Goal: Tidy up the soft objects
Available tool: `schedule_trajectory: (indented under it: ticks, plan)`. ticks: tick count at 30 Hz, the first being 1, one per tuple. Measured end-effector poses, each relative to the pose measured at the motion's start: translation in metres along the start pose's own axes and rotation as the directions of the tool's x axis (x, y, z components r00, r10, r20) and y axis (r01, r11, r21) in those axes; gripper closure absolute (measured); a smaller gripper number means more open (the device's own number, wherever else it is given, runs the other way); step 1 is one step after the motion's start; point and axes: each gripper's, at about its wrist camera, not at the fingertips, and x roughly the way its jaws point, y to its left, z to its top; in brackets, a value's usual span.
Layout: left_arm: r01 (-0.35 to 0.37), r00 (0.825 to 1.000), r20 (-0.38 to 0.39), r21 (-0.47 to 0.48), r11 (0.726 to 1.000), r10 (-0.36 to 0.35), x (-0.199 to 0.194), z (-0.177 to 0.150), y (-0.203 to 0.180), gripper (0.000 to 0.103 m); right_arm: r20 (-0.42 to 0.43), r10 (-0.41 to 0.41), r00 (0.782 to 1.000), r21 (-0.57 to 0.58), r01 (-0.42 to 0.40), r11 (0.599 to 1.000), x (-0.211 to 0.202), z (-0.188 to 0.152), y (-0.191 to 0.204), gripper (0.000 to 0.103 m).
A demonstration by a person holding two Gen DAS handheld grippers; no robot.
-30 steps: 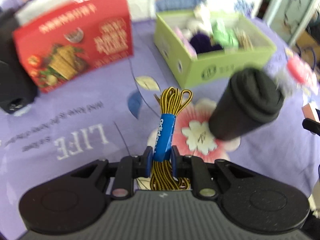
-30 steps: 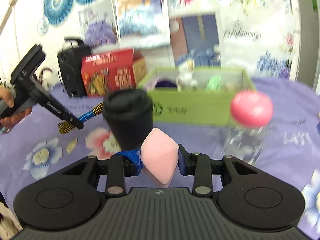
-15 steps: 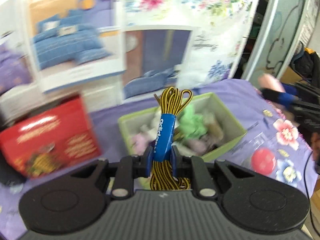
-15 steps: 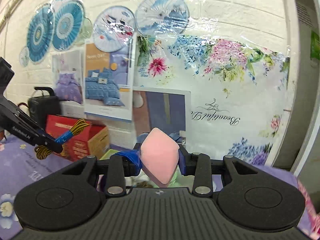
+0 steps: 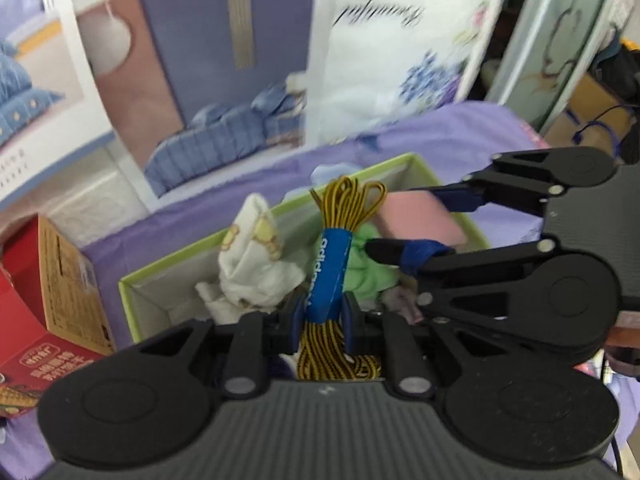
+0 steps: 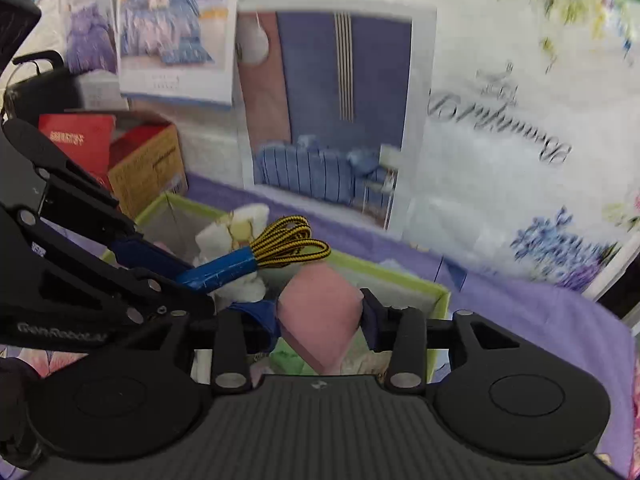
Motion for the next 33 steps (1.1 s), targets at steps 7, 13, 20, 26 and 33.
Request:
schedule_trajectory:
  ticks: [7,13,20,26,33]
  plan:
    - [0.003,1.0,0.012,-0.045,0.999,-0.002,0.001,0.001,0.015,0.054,-0.017,-0.027,0.999,0.033,0.028,0.999,0.01,-0.001,-0.009,0.067]
    - [-0.045,0.998,0.04,-0.033,0.998,0.047,-0.012,-0.006,0.01,0.052,0.029,-0.048,0.998,0.015,0.047,0.999,-0.004,0.0,-0.006,0.058]
    - [-0.095,0.987,0.13,0.002,0.996,0.094,-0.066,-0.026,-0.017,0.049,0.105,-0.067,0.992,0.031,0.064,0.997,-0.057,0.001,-0.006,0.05]
    - [-0.138,0.968,0.214,0.028,0.99,0.129,-0.133,-0.052,-0.056,0.043,0.163,-0.073,0.984,0.03,0.069,0.997,-0.115,-0.007,0.008,0.045]
    - [-0.197,0.915,0.363,0.016,0.98,0.177,-0.215,-0.095,-0.1,0.038,0.297,-0.087,0.951,0.046,0.077,0.996,-0.201,-0.023,0.033,0.042]
